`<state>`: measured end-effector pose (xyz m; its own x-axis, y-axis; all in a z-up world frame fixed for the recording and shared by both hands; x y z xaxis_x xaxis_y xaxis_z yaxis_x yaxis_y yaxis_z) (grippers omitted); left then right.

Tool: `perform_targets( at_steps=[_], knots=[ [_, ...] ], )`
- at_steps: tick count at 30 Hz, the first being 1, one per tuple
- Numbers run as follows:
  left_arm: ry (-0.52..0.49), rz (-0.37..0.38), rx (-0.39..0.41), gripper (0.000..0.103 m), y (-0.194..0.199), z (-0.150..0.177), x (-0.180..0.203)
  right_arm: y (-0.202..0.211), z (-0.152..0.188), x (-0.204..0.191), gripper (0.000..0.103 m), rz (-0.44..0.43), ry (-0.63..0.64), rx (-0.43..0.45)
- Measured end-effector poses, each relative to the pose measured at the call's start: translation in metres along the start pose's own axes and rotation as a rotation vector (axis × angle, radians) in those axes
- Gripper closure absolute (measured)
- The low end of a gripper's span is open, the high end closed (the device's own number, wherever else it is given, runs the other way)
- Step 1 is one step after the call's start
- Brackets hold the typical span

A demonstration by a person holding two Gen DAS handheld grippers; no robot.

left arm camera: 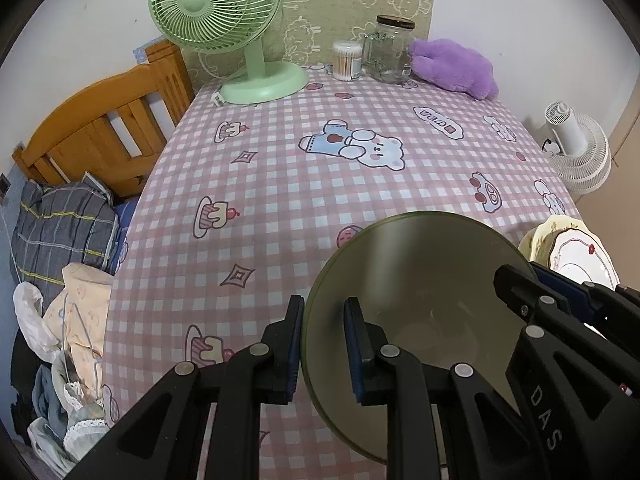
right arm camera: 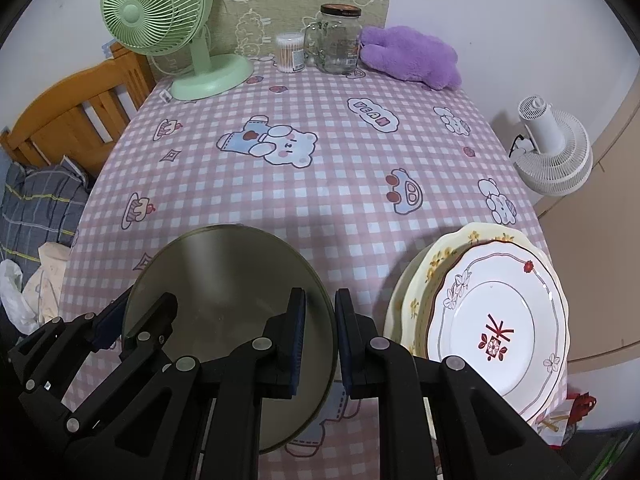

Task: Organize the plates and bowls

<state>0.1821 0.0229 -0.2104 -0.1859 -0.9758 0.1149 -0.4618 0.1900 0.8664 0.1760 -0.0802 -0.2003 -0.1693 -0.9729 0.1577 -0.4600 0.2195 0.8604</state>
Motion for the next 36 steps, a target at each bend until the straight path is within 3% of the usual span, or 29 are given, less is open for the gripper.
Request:
perform_targets(
  at_steps=[4, 17, 18, 22, 27, 36],
  knots=[
    [-0.015, 0.002, -0.008, 0.085, -0.001, 0.002, 0.002, -0.001, 0.001, 0.000, 0.084, -0.001, 0.000, -0.003],
    [0.023, 0.088, -0.013, 0.047, 0.018, 0.017, 0.009, 0.015, 0.014, 0.004, 0.084, -0.049, -0.014, 0.003],
    [0.024, 0.092, -0.013, 0.042, 0.019, 0.017, 0.010, 0.016, 0.015, 0.004, 0.080, -0.061, -0.018, -0.001],
    [0.029, 0.114, 0.000, 0.029, 0.022, 0.016, 0.015, 0.022, 0.015, 0.005, 0.036, -0.086, -0.021, 0.021],
    [0.052, 0.105, -0.008, 0.022, 0.015, 0.014, 0.012, 0.018, 0.011, 0.004, 0.034, -0.113, -0.017, 0.029],
    [0.101, 0.054, -0.042, 0.021, -0.008, 0.018, 0.006, -0.011, 0.009, -0.005, 0.034, -0.204, -0.002, -0.022]
  ],
)
Point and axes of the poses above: each gripper's, at about its wrist camera, not at the fingertips, and y roughly against the way its jaws point, x to its right, z to its underside, the point moved 10 cm from there along -y, roughly the way its jaws point, and after that the axes turned 7 degrees about z, right-handed, at the moved point
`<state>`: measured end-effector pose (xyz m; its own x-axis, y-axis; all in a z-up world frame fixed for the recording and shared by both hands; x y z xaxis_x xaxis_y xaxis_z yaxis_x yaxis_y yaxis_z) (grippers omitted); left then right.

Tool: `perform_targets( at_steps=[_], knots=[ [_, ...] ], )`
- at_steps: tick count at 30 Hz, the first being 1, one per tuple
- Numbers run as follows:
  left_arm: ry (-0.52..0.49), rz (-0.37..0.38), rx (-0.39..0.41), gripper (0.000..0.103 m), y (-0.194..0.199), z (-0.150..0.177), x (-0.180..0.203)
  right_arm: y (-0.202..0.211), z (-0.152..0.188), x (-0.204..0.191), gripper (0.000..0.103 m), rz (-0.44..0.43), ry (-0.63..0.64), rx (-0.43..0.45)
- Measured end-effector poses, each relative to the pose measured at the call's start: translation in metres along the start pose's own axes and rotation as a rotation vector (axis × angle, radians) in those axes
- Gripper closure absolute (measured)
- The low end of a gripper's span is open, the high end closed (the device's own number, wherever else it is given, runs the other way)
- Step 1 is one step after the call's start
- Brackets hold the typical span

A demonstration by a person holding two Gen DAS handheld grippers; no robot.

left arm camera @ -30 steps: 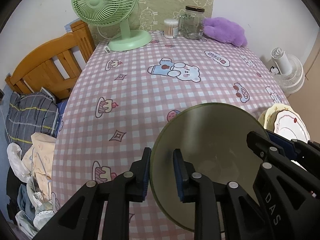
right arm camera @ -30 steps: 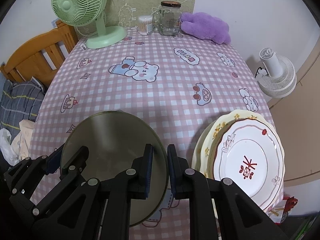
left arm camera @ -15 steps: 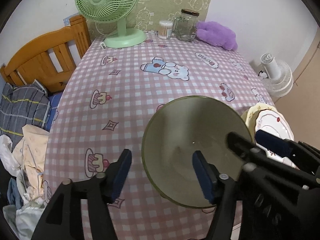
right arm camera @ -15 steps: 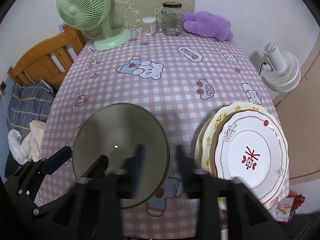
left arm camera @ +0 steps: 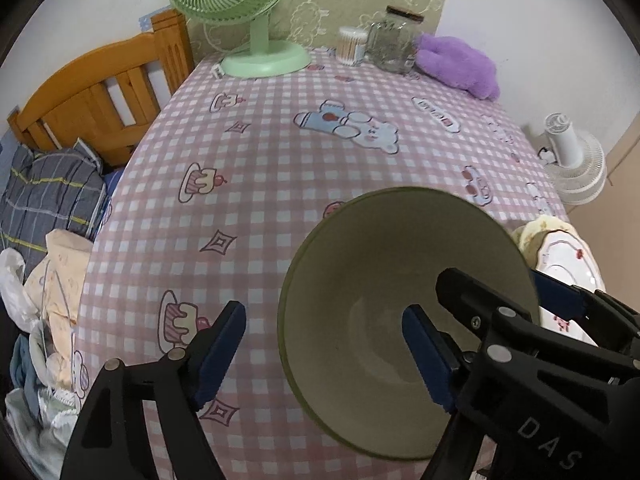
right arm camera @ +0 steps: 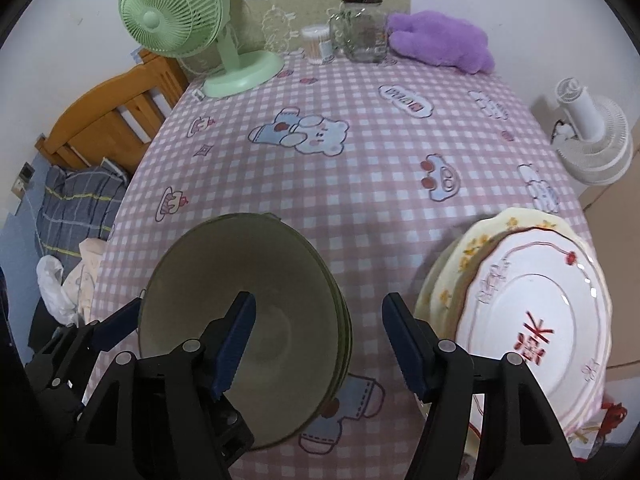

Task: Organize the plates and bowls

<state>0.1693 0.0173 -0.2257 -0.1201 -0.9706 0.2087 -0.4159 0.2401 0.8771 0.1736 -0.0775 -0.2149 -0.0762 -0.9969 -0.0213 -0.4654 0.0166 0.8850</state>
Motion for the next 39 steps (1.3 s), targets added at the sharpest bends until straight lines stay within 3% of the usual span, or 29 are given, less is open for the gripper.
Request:
perform_targets(
  at_steps=[8, 15, 19, 32, 35, 39],
  knots=[
    [0.032, -0.035, -0.024, 0.024, -0.016, 0.008, -0.006, -0.030, 0.005, -0.003, 0.034, -0.084, 0.002, -0.072],
    [0.025, -0.019, -0.037, 0.028, -0.023, 0.009, -0.006, -0.044, 0.009, -0.008, 0.036, -0.137, -0.022, -0.103],
    [0.004, 0.011, -0.037, 0.028, -0.025, 0.005, -0.006, -0.048, 0.008, -0.013, 0.044, -0.150, -0.047, -0.105],
    [-0.019, 0.109, -0.023, 0.032, -0.030, 0.002, 0.000, -0.051, 0.005, -0.011, 0.048, -0.104, -0.065, -0.105],
    [-0.026, 0.139, -0.015, 0.048, -0.028, 0.004, 0.008, -0.049, 0.005, -0.010, 0.049, -0.088, -0.055, -0.097],
    [-0.012, 0.152, -0.018, 0.050, -0.027, 0.004, 0.011, -0.048, 0.004, -0.009, 0.050, -0.075, -0.049, -0.098]
  ],
)
Point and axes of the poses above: each gripper's, at about its wrist camera, not at the fingertips, and y roughly against the way its jaws point, x to its right, z to its underside, the point moved 10 cm from there along -y, roughly the way its jaws point, and after that the axes turned 7 degrees about z, right-handed, at the moved point
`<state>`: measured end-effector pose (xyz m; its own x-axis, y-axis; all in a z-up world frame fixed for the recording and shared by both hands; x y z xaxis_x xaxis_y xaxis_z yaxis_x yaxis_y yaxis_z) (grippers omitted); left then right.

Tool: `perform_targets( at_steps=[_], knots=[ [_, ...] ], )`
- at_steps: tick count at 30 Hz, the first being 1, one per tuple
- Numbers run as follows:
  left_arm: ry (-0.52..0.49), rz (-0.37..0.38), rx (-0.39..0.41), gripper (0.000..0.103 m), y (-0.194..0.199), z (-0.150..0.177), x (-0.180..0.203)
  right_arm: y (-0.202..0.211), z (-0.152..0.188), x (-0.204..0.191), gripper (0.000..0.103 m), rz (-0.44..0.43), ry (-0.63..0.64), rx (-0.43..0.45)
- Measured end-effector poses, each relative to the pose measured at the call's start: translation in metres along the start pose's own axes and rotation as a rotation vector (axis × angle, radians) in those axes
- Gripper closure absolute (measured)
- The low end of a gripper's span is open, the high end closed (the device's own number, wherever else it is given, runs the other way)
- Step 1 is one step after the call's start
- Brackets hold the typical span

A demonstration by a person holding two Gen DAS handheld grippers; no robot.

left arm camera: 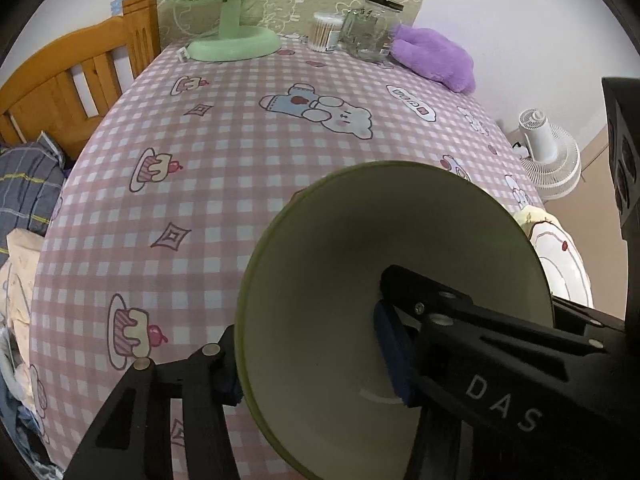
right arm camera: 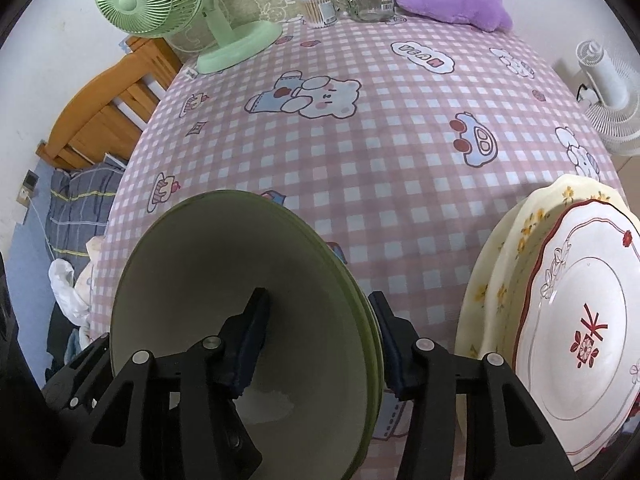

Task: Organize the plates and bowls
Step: 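Carry the nested bowl stack with both grippers over the plate stack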

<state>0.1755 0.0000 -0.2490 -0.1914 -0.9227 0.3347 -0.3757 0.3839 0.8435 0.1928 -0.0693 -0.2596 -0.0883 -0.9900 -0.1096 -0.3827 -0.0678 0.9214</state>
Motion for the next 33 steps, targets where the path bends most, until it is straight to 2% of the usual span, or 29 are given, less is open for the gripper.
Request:
perform_targets(
  at_steps=[11, 22, 33],
  knots=[
    [0.038, 0.029, -0.039, 0.050, 0.007, 0.010, 0.000, 0.008, 0.010, 0.000, 0.050, 0.018, -0.028, -0.019],
    [-0.025, 0.042, 0.024, 0.050, 0.048, -0.002, 0.004, 0.049, 0.008, -0.013, 0.050, 0.042, -0.062, 0.054],
    [-0.012, 0.064, 0.057, 0.050, 0.078, -0.011, -0.008, 0.080, 0.002, -0.039, 0.050, 0.062, -0.048, 0.111]
  ],
)
Point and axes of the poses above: each gripper's, at about its wrist camera, not at the fingertips, and y roughly against the way its jaws point, x to its right, z to its underside, the point moved 10 cm from there along -y, roughly the way its jaws point, and after that the axes turned 7 degrees about z, right-handed, at the moved point
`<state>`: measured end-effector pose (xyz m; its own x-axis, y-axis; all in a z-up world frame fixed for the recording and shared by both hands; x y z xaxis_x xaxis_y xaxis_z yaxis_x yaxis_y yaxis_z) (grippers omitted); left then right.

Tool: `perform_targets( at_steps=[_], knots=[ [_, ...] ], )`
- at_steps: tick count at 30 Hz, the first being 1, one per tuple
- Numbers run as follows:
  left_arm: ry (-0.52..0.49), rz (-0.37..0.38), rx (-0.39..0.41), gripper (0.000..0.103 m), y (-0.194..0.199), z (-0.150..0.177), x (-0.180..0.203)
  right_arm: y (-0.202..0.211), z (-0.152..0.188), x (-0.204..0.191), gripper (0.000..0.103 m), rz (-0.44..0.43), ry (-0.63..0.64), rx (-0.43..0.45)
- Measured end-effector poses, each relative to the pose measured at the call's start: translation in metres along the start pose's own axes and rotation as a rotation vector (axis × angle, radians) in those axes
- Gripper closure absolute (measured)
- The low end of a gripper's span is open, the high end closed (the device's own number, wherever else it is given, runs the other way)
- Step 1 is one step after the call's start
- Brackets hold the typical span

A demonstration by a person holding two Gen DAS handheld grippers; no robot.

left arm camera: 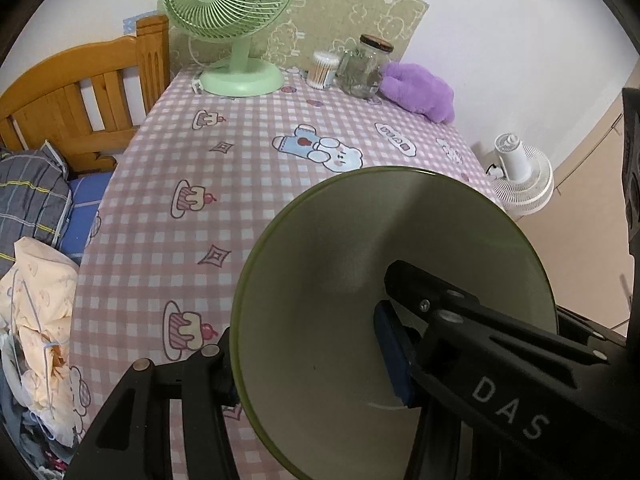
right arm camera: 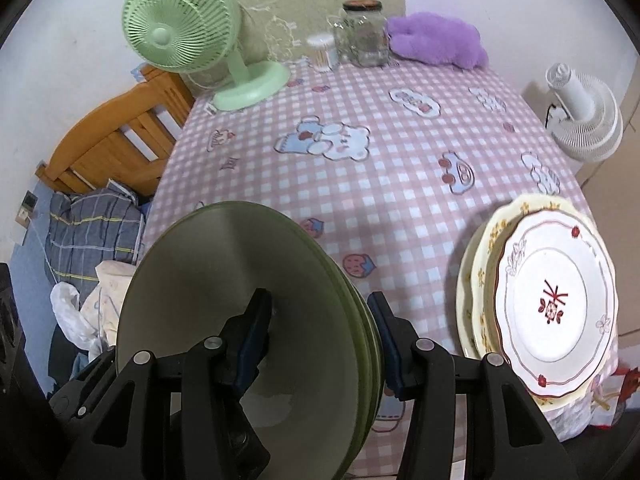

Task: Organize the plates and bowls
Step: 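Carry the nested bowl stack with both grippers over the plate stack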

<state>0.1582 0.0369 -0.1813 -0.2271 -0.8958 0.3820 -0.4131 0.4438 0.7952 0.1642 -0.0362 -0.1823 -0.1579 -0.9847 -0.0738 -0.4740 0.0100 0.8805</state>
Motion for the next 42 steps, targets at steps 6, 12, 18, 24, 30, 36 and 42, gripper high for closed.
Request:
perform_targets(
  at_steps=[6, 12, 18, 24, 30, 36, 42],
  knots=[
    [-0.023, -0.011, 0.008, 0.050, 0.006, -0.003, 0.002, 0.004, -0.001, -0.002, 0.050, -0.008, -0.013, 0.001],
    [-0.029, -0.030, 0.029, 0.050, 0.005, -0.010, 0.009, 0.008, -0.009, 0.002, 0.050, -0.025, -0.002, 0.019],
    [-0.016, -0.041, 0.038, 0.050, -0.002, -0.015, 0.029, 0.010, -0.017, 0.017, 0.050, -0.035, 0.020, 0.027],
    [-0.002, -0.045, 0.041, 0.050, -0.011, -0.018, 0.061, 0.015, -0.026, 0.048, 0.050, -0.036, 0.029, 0.024],
    [-0.003, -0.055, 0.036, 0.050, -0.022, -0.020, 0.089, 0.018, -0.030, 0.079, 0.050, -0.043, 0.032, 0.019],
    [-0.017, -0.059, 0.031, 0.050, -0.033, -0.020, 0.115, 0.020, -0.032, 0.108, 0.050, -0.049, 0.016, 0.015],
    [-0.032, -0.044, 0.015, 0.050, -0.049, -0.017, 0.145, 0.021, -0.033, 0.143, 0.050, -0.036, -0.006, 0.008]
  ],
)
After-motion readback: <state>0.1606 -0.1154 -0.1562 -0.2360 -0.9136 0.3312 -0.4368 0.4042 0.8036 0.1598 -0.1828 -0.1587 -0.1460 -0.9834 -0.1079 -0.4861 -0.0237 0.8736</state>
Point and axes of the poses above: each gripper's, at about its wrist camera, not at the fingertips, and y roughly against the way its jaws point, x to its right, z to its underside, the point moved 10 cm from there along -y, roughly the way its jaws point, and after that the axes turned 7 degrees about z, right-handed, at the moved point
